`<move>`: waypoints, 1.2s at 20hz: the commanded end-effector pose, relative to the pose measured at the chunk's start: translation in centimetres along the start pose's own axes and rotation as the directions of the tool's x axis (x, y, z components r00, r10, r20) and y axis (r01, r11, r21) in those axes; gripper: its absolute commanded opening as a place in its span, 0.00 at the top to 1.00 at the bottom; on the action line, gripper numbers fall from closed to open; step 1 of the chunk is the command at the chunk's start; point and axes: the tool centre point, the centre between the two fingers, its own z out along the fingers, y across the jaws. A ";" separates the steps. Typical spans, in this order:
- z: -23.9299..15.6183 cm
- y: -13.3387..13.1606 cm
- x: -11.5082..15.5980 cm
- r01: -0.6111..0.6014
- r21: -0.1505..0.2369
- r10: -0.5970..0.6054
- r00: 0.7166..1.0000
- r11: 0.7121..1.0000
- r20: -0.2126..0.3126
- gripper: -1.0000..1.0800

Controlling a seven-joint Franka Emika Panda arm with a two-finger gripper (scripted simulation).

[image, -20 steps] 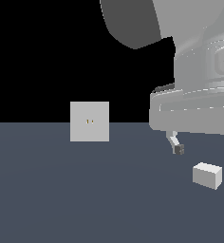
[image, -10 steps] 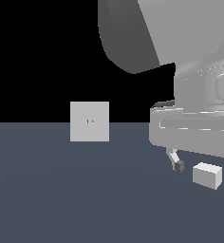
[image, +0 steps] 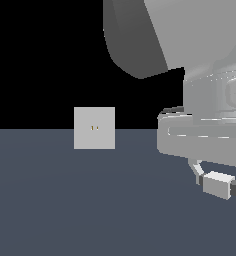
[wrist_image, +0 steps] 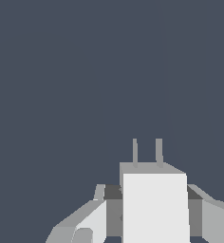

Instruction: Plug the charger into the wall socket.

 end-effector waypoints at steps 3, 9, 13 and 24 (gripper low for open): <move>-0.1 -0.2 0.0 0.008 0.001 -0.008 1.000 1.000 0.000 1.00; -1.2 -2.7 -0.8 0.116 0.010 -0.116 0.993 0.993 -0.002 1.00; -2.7 -5.8 -2.1 0.252 0.023 -0.252 0.968 0.968 -0.005 1.00; -8.1 -14.4 -9.8 0.674 0.063 -0.673 0.739 0.736 -0.028 1.00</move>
